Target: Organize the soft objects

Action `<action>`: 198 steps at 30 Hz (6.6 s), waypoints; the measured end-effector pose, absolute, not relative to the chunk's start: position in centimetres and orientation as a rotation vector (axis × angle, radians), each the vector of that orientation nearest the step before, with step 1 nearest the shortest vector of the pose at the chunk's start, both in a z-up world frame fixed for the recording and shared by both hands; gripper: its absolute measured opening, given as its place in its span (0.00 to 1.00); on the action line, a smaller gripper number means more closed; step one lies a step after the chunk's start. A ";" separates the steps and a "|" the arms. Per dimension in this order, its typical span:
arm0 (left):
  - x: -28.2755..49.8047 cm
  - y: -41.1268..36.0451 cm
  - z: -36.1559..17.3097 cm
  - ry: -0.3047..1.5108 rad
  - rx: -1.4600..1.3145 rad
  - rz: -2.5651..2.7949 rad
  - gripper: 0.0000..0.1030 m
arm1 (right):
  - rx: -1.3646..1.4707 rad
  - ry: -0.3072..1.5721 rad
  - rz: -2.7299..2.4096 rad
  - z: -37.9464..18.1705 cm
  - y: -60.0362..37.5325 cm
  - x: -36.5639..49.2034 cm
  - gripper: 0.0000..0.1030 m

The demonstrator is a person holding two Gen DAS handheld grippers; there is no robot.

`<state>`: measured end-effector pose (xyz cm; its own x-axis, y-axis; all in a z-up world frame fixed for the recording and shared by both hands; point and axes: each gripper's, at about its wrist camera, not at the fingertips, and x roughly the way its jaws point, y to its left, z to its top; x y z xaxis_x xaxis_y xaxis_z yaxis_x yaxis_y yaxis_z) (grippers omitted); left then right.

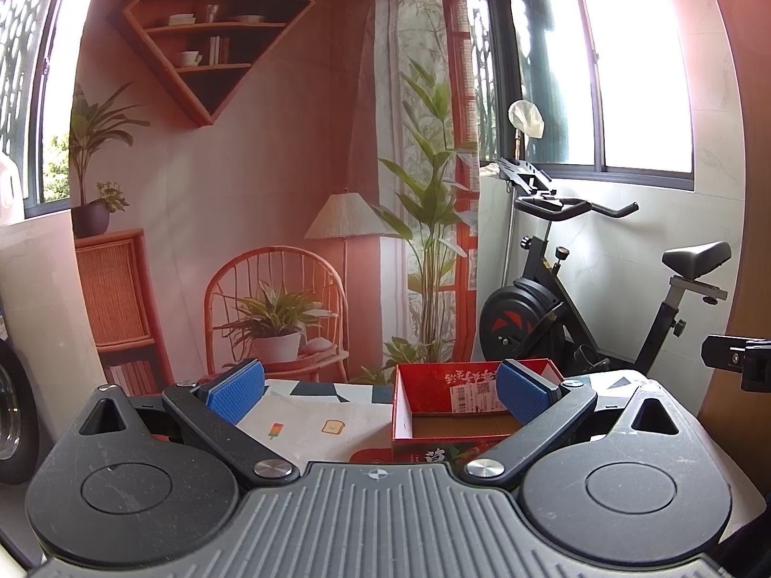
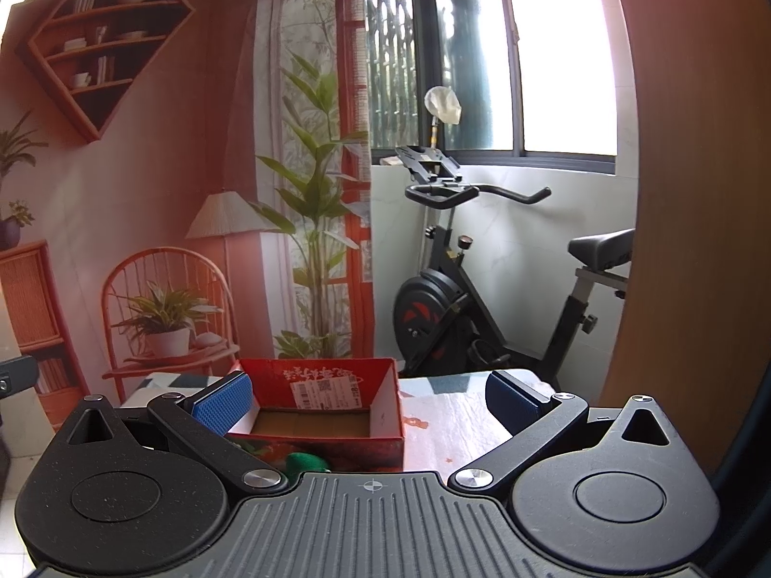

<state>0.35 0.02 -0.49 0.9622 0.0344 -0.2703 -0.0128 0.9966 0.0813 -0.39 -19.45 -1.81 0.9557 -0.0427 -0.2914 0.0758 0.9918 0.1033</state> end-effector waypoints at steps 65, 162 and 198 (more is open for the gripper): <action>16.2 7.3 -29.2 0.936 -0.043 -0.038 1.00 | 0.181 0.854 -0.021 -33.4 -19.2 12.1 1.00; 24.3 3.3 -13.3 0.515 -0.059 -0.299 0.11 | -0.008 0.421 0.099 -16.0 -21.0 23.2 0.10; 28.8 1.2 -15.6 0.619 0.094 -0.293 0.62 | 0.003 0.522 0.132 -20.8 -20.9 29.2 0.43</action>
<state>28.82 1.25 -15.57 0.7746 -0.2423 -0.5841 0.2984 0.9544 -0.0002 29.25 -20.89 -20.83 0.8585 0.1266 -0.4969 -0.1252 0.9915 0.0363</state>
